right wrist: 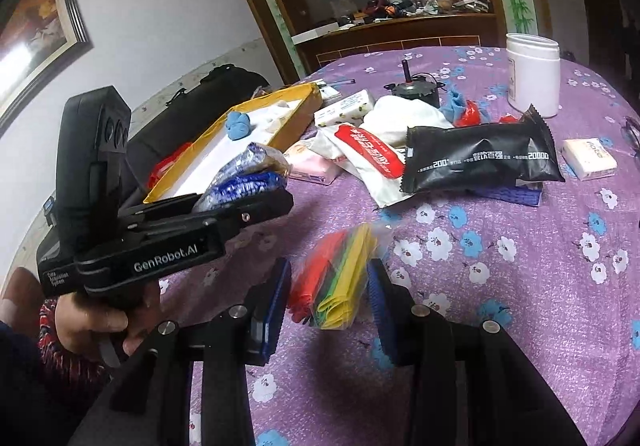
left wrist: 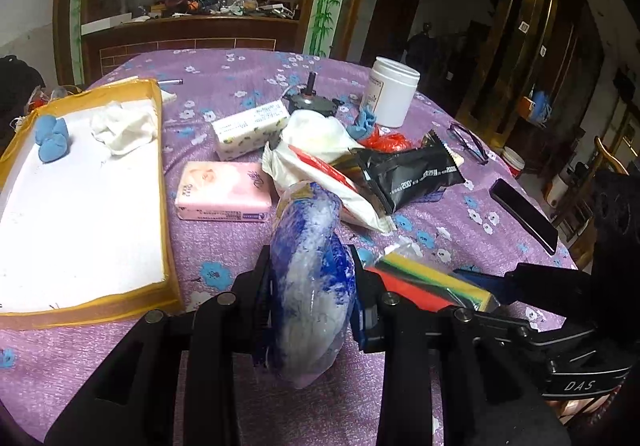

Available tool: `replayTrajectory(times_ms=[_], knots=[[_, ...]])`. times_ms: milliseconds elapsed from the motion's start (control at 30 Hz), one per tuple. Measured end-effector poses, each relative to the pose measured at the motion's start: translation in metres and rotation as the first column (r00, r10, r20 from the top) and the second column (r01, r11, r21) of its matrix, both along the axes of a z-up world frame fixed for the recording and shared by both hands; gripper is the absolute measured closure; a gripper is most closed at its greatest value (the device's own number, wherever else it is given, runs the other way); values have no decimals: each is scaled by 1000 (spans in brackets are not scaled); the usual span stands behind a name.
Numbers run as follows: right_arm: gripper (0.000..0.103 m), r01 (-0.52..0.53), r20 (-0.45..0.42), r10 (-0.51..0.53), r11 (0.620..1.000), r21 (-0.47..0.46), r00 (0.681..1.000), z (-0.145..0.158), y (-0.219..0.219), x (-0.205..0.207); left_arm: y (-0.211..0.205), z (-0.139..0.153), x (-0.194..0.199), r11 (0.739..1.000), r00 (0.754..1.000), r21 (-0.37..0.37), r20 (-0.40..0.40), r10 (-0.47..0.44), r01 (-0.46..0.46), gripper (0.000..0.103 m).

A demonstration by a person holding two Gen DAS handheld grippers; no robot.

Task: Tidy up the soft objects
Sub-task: 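Hold the plastic bag in the left gripper while the right gripper grasps the striped sponge pack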

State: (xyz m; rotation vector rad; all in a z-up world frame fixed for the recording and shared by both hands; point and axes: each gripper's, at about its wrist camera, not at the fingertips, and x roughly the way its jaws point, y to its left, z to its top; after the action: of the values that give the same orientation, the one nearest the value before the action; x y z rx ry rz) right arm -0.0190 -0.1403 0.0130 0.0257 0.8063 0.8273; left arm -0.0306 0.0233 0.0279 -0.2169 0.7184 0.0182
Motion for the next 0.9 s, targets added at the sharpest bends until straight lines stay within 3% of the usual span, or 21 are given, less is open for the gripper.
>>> replayTrajectory(times_ms=[300, 900], knots=[[63, -26, 24, 25, 999, 37, 999, 18, 1, -8, 11, 16, -10, 1000, 998, -1, 47, 27, -27, 73], [69, -102, 95, 101, 995, 3, 990, 50, 45, -15, 66, 36, -32, 987, 981, -34, 112, 158, -155, 73]])
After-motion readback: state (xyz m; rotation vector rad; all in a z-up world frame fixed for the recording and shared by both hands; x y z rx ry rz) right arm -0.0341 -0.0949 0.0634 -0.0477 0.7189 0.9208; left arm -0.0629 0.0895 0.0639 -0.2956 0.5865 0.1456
